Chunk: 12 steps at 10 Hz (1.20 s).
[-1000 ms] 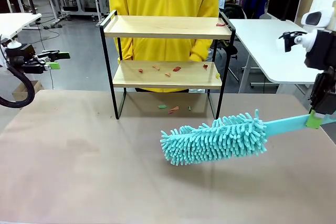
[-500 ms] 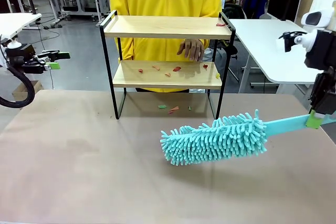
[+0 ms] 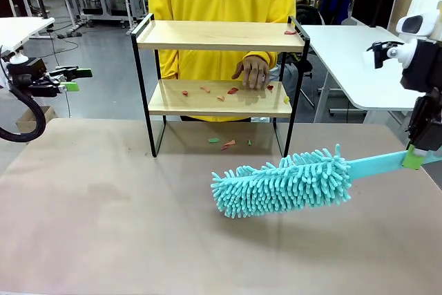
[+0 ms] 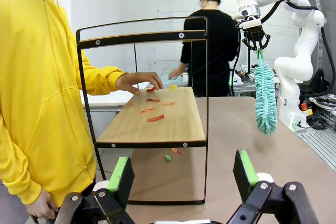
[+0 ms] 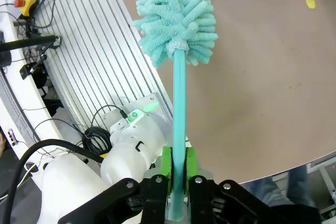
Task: Clean the shelf.
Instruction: Clean the specific section of the Shelf indicated by the human with the Duster.
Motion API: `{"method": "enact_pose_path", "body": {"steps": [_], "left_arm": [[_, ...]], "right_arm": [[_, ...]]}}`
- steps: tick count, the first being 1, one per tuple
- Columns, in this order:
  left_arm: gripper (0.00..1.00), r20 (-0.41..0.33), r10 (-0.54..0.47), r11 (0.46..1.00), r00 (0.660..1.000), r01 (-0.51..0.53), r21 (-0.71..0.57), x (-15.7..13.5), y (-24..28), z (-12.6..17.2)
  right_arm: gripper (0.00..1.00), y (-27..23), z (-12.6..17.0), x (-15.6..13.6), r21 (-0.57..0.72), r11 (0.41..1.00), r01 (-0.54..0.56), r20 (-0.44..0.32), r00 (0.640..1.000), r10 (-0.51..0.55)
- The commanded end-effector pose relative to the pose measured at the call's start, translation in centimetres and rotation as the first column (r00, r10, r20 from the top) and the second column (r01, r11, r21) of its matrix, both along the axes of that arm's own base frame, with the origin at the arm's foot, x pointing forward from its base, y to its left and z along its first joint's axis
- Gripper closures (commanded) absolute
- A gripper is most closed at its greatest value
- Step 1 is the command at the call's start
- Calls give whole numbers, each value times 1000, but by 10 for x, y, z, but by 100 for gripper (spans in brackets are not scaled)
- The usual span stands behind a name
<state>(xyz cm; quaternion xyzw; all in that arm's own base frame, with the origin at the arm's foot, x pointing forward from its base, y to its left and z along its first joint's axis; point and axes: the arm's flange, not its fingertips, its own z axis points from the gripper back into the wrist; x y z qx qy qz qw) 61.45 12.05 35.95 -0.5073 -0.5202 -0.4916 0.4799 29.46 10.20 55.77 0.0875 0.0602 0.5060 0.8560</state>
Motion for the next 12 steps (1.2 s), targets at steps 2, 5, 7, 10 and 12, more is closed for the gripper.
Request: {"method": "enact_pose_path", "body": {"steps": [2, 5, 7, 10, 12], "left_arm": [[0, 12, 3, 1000, 1000, -3, -2, -2, 1, 2], [0, 12, 3, 1000, 1000, -3, -2, -2, 1, 2], [0, 12, 3, 1000, 1000, -3, -2, -2, 1, 2], [0, 12, 3, 1000, 1000, -3, -2, -2, 1, 2], [0, 12, 3, 1000, 1000, -3, -2, -2, 1, 2]], "right_arm": [[87, 1, 1, 1, 1, 1000, 7, 8, 1000, -7], [87, 1, 1, 1, 1, 1000, 7, 8, 1000, -7], [87, 1, 1, 1, 1, 1000, 7, 8, 1000, -7], [87, 1, 1, 1, 1, 1000, 7, 8, 1000, -7], [87, 1, 1, 1, 1, 1000, 7, 8, 1000, -7]]}}
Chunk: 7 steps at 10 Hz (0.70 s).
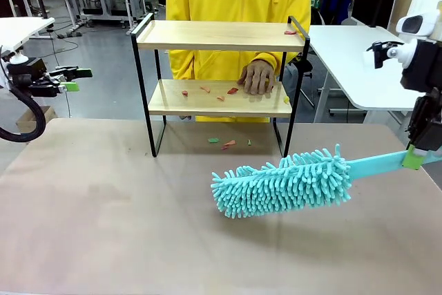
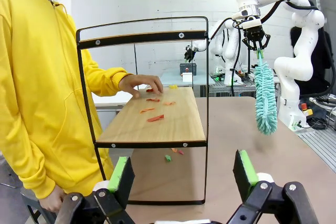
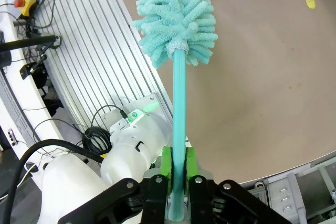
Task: Clean the shelf.
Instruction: Clean the specific section of the Shelf indicated by the human with the Duster.
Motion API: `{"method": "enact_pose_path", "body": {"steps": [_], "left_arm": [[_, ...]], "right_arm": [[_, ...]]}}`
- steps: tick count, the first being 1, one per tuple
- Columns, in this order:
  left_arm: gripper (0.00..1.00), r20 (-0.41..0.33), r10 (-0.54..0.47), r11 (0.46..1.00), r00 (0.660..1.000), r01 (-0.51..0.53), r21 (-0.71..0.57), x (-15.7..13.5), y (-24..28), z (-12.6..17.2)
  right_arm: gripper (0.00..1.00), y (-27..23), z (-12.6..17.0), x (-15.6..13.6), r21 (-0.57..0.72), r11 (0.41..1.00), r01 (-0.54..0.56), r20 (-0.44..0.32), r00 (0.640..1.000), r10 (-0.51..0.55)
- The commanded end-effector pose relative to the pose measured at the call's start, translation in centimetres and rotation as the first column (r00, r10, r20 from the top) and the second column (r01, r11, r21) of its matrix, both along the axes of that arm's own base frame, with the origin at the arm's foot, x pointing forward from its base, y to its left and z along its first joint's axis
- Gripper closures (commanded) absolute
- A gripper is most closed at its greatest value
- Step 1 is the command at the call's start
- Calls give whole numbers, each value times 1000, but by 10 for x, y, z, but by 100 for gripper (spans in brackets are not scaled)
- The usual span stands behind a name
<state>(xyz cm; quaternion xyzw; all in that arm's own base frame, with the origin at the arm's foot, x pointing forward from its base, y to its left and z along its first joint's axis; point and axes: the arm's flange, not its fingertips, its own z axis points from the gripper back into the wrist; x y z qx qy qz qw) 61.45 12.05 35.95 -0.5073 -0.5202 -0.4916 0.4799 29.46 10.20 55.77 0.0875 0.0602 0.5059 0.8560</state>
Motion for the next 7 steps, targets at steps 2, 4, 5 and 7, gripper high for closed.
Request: {"method": "enact_pose_path", "body": {"steps": [2, 4, 5, 7], "left_arm": [[0, 12, 3, 1000, 1000, -3, -2, -2, 0, 2], [0, 12, 3, 1000, 1000, -3, -2, -2, 0, 2], [0, 12, 3, 1000, 1000, -3, -2, -2, 0, 2], [0, 12, 3, 1000, 1000, -3, -2, -2, 0, 2]], "right_arm": [[87, 1, 1, 1, 1, 1000, 7, 8, 1000, -7], [87, 1, 1, 1, 1, 1000, 7, 8, 1000, -7], [87, 1, 1, 1, 1, 1000, 7, 8, 1000, -7], [87, 1, 1, 1, 1, 1000, 7, 8, 1000, -7]]}}
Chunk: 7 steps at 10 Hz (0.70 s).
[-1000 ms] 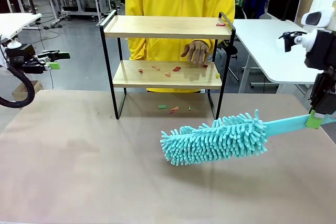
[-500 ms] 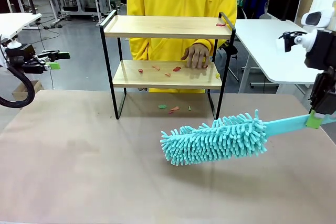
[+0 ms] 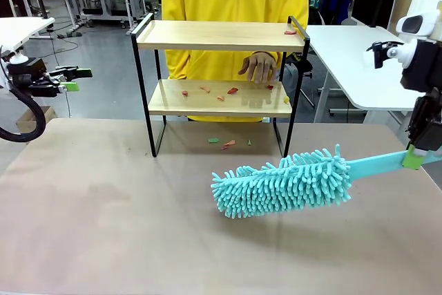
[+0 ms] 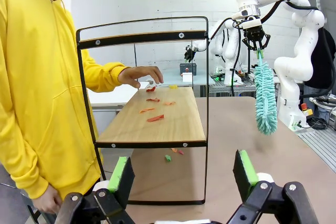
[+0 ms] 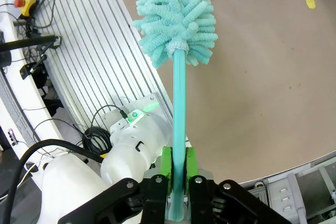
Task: Clean the shelf.
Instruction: Clean the specific section of the Shelf indicated by the human with the Duster.
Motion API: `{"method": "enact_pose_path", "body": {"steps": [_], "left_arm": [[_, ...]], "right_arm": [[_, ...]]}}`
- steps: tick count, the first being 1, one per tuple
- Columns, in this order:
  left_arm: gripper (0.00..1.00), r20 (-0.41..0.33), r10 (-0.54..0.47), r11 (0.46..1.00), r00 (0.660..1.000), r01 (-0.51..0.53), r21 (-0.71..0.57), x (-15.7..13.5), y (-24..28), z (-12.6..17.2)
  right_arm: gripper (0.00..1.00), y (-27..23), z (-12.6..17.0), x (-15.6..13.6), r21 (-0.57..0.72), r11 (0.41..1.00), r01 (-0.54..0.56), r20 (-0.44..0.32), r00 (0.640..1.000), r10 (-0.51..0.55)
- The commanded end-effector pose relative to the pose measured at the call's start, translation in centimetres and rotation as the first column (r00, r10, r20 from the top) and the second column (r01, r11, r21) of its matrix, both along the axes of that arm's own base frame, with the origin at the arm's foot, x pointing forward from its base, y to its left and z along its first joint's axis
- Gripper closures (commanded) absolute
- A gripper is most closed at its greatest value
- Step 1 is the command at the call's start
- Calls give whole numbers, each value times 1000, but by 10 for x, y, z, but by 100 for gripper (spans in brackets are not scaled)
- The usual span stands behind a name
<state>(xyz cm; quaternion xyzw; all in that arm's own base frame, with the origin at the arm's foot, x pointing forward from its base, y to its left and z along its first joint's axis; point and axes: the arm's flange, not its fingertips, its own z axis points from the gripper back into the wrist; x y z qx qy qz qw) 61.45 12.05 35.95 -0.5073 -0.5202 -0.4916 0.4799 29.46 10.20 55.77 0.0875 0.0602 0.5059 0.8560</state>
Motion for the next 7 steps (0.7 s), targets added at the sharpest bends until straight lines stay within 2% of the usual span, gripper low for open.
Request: {"method": "enact_pose_path", "body": {"steps": [1, 7], "left_arm": [[0, 12, 3, 1000, 1000, -3, -2, -2, 0, 2], [0, 12, 3, 1000, 1000, -3, -2, -2, 0, 2]], "right_arm": [[87, 1, 1, 1, 1, 1000, 7, 8, 1000, -7], [87, 1, 1, 1, 1, 1000, 7, 8, 1000, -7]]}}
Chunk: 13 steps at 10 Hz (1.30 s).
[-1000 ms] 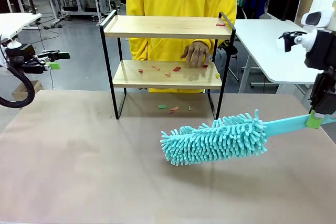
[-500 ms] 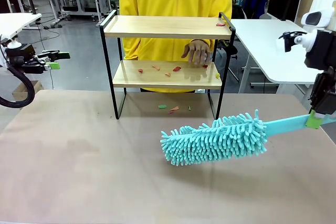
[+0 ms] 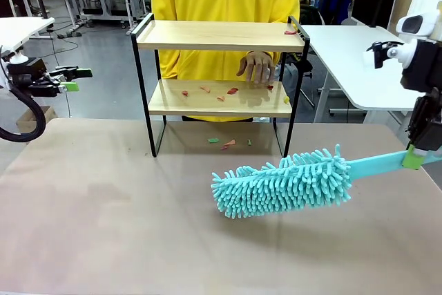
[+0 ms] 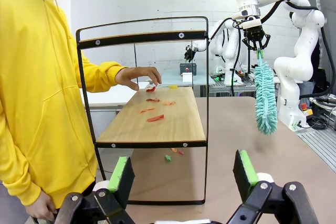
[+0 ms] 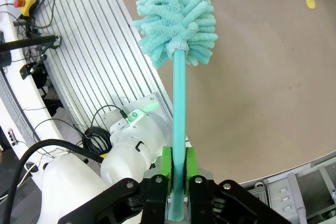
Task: Clean the shelf.
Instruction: Clean the specific section of the Shelf indicated by the human with the Duster.
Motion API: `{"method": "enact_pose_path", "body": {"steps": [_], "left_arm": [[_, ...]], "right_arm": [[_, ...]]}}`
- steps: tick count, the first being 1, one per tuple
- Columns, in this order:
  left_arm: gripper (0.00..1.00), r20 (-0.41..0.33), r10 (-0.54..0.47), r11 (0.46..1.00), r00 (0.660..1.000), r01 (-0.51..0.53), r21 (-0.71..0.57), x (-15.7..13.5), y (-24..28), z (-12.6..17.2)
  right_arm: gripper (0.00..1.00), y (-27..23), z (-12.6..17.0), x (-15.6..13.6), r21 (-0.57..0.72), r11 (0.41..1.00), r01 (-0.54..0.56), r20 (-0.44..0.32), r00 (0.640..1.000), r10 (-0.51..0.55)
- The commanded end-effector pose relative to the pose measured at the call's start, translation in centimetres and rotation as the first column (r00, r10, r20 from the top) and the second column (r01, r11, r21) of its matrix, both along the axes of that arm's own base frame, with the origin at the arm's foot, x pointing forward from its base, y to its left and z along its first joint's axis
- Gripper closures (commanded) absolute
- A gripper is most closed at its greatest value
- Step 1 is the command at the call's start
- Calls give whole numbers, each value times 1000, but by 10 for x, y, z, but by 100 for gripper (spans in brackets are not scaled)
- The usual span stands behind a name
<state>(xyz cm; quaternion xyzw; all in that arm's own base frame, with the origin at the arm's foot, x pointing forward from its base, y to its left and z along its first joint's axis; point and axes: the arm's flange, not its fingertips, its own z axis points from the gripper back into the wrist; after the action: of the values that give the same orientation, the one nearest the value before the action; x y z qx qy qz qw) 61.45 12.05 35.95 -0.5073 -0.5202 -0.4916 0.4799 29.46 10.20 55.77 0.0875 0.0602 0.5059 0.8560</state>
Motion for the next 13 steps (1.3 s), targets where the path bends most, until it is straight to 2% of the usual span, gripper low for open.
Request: {"method": "enact_pose_path", "body": {"steps": [1, 8, 9, 11, 12, 13], "left_arm": [[0, 12, 3, 1000, 1000, -3, -2, -2, 0, 2], [0, 12, 3, 1000, 1000, -3, -2, -2, 0, 2], [0, 12, 3, 1000, 1000, -3, -2, -2, 0, 2], [0, 12, 3, 1000, 1000, -3, -2, -2, 0, 2], [0, 12, 3, 1000, 1000, -3, -2, -2, 0, 2], [0, 12, 3, 1000, 1000, -3, -2, -2, 0, 2]], "right_arm": [[87, 1, 1, 1, 1, 1000, 7, 8, 1000, -7], [87, 0, 0, 0, 0, 1000, 0, 0, 1000, 0], [87, 14, 6, 2, 29, 999, 24, 4, 1000, -24], [87, 52, 28, -2, 91, 984, 154, 29, 987, -158], [87, 75, 41, -4, 136, 960, 243, 47, 967, -252], [87, 103, 50, -3, 200, 910, 363, 56, 923, -380]]}}
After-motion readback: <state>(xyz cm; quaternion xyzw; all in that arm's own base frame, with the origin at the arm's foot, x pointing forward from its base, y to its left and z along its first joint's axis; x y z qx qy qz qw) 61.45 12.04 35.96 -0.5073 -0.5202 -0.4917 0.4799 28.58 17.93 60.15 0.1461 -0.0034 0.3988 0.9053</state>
